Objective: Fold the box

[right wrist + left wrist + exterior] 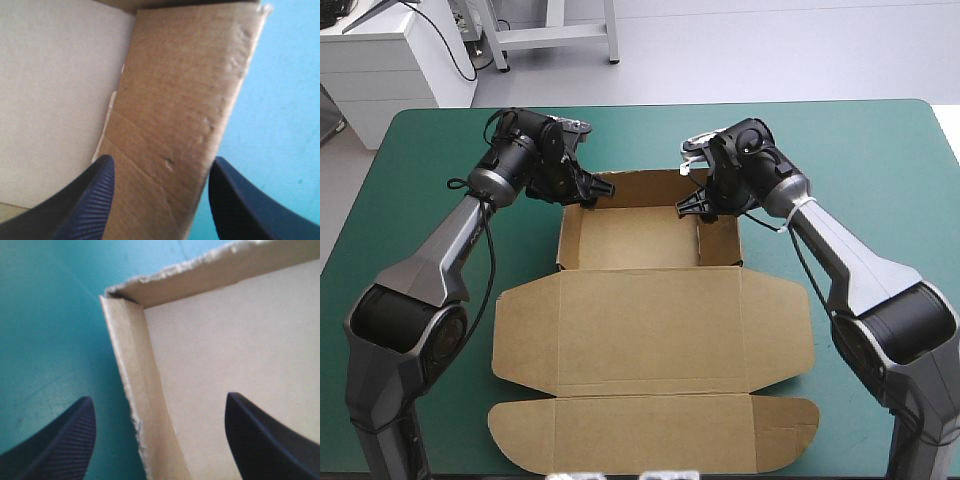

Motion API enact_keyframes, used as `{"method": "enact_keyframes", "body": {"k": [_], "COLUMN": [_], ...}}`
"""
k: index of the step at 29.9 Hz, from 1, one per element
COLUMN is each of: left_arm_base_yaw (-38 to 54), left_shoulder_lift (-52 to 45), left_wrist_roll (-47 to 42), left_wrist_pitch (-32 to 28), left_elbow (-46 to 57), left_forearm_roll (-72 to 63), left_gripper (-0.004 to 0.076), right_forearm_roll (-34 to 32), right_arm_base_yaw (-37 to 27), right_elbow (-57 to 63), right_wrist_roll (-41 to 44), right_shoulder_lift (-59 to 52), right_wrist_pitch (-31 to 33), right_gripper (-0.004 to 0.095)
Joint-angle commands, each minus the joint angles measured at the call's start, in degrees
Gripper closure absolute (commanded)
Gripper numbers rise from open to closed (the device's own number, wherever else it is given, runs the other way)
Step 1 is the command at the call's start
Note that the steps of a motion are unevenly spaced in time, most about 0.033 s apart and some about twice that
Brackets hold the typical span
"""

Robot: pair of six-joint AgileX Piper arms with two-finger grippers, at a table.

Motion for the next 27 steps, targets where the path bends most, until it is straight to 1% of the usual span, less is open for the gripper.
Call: {"method": "enact_keyframes", "body": {"k": [1,4,7,10,13,16,19,22,27], "left_arm_base_yaw": [-0.25,-0.25,-0.25,-0.25,-0.25,-0.25,-0.25,-0.25,-0.25], "left_shoulder_lift": [-4.73,-5.80,-7.60,-10.27,-13.80,-18.24,-22.75,-27.60,-36.32], "left_wrist_roll": [-0.11,-0.11,0.00,4.05,5.04,5.39,7.62,7.62,8.07], "left_wrist_pitch": [3.16,3.16,3.16,3.16,3.16,3.16,3.16,3.16,3.16], "left_elbow": [-5.12,-8.57,-10.63,-11.66,-11.66,-11.01,-9.22,-5.65,6.20], "left_forearm_roll": [-0.29,-0.18,0.00,0.90,2.35,2.21,2.12,2.31,2.31], "left_gripper": [0.0205,0.0205,0.0223,0.0309,0.0479,0.0724,0.0731,0.0731,0.0731], "right_forearm_roll": [-4.71,-6.84,-6.86,-4.02,1.30,6.72,7.87,8.12,9.17], "right_arm_base_yaw": [0.08,0.08,0.08,0.08,-1.27,-3.61,-5.12,-6.15,-6.15], "right_elbow": [-2.42,-2.42,-2.42,-2.31,-1.86,-0.96,-0.05,0.82,2.27], "right_wrist_roll": [-0.43,-0.43,-0.43,-0.33,-0.05,-0.05,0.20,0.29,0.29], "right_shoulder_lift": [-5.88,-7.86,-9.84,-10.36,-10.17,-9.81,-9.81,-9.81,-8.70], "right_wrist_pitch": [0.51,0.51,0.51,0.51,0.51,0.51,0.51,0.51,0.51], "right_gripper": [0.0378,0.0379,0.0380,0.0380,0.0380,0.0380,0.0380,0.0380,0.0380]}}
